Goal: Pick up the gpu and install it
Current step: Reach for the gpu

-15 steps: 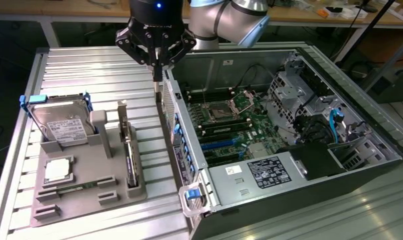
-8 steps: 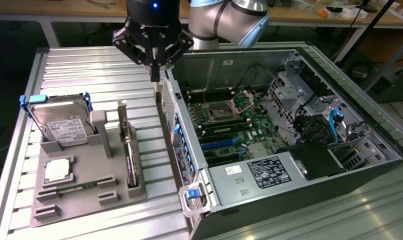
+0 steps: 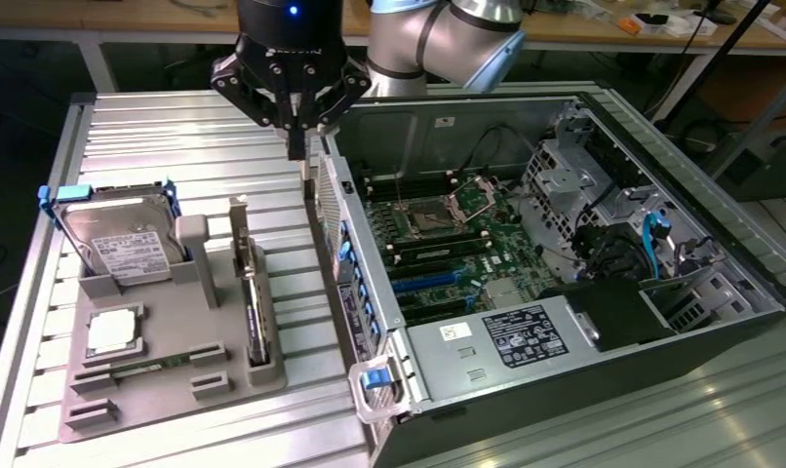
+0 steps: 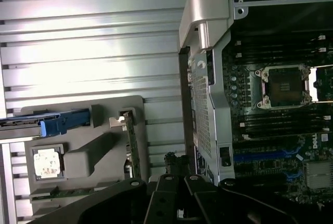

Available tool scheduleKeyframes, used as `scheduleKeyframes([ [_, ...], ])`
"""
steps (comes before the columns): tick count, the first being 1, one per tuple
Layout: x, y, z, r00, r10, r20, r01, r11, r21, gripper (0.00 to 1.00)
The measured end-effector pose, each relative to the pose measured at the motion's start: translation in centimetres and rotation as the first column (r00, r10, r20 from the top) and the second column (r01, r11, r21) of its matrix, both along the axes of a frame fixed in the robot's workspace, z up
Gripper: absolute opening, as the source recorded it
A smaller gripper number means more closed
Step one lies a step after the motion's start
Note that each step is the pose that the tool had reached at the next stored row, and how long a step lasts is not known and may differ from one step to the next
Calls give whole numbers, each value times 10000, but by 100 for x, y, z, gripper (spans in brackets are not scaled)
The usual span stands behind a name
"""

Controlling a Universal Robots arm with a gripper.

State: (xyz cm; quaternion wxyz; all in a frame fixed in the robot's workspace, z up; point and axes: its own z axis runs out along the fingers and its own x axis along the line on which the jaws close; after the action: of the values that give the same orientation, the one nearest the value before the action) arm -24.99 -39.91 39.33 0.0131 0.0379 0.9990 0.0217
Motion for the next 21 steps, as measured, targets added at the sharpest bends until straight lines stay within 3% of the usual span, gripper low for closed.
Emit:
scheduleKeyframes([
  [21, -110, -1, 0, 10000, 0, 0, 0, 10000, 0, 11],
])
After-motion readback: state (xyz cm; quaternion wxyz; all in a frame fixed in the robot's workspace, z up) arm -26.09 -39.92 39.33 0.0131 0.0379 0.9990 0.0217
